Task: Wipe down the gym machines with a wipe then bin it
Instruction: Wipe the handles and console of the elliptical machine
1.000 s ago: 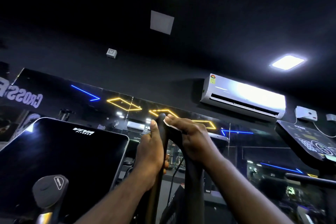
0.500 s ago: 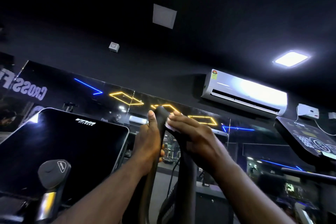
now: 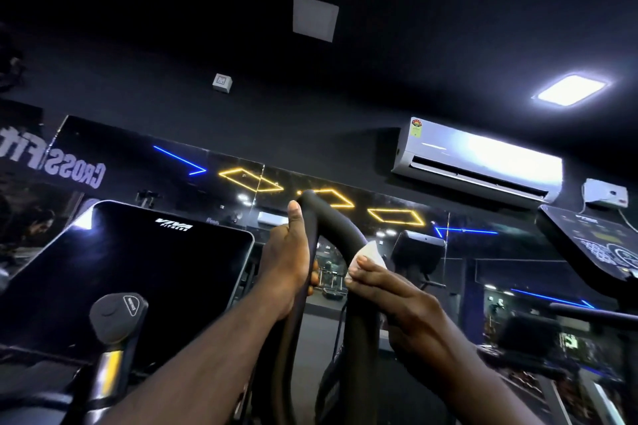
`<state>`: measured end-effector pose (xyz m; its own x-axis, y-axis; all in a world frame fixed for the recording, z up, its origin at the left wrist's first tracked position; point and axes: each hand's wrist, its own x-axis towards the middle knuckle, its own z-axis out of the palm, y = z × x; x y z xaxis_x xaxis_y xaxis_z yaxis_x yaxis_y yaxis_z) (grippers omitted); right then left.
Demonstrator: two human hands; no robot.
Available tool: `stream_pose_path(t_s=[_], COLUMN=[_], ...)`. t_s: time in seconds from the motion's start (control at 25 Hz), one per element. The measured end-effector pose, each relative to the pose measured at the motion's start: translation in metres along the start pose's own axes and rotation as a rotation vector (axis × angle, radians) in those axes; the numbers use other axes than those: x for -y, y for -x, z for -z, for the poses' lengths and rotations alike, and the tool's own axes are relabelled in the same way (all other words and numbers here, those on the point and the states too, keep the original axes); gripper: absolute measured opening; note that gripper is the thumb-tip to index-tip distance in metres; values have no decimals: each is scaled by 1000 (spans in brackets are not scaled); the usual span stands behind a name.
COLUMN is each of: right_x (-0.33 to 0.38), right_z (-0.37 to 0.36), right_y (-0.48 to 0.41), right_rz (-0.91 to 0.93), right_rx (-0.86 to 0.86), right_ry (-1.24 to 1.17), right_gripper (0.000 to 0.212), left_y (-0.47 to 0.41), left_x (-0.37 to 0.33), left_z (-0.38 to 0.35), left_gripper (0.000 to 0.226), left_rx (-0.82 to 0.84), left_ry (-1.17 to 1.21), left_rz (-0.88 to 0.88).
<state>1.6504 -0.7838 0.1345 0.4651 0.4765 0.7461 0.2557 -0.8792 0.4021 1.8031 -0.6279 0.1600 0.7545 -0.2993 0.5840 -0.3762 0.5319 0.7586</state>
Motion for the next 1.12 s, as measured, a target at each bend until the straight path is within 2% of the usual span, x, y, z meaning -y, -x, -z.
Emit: stream_pose_path(t_s=[0.12,0.2,0.32,0.4,0.44,0.6,0.72,0.84,0.88,1.0,1.12], right_x=[-6,-15,-23,-32,-37,-39,-39,-57,-59,-51,-50], right_z=[12,13,-3,-8,-6,-17,-19,-16,-15,-19,-24], right_y=[-28,-75,-118,-122,-116,-60,-17,-46,-65,-103,-91], right_rz=[-2,-207,-473,-533,-541,-587,-668,-777,-778,-678,-639], right_rx=[-202,-310,-18,12,-25,-270,-351,-450,-418,-147,-116], right_ry=[-6,-65,-247,-604,-742,-945,-1236,-1417,-1472,-1598,-1702], right_gripper=[40,39,50,42,38,33,34,26,25,29,31], left_y=[-1,-3,-2,-2,-1,4,4,3,3,2,1], left_x=[-2,0,1,0,-1,-4,-4,-4,-3,-2,0], left_z=[-1,-1,-1,0,-1,-4,-8,-12,-13,-12,-14], left_gripper=[84,84,80,77,75,71,67,66,66,68,62], left_rx=[-9,-3,-16,-17,-27,-53,-95,-132,-138,-160,-182], left_ry=[-33,-46,-84,-70,-66,-95,-112,-146,-153,-208,-293], left_rz=[15,1,2,6,14,8,-22,-20,-25,-59,-65])
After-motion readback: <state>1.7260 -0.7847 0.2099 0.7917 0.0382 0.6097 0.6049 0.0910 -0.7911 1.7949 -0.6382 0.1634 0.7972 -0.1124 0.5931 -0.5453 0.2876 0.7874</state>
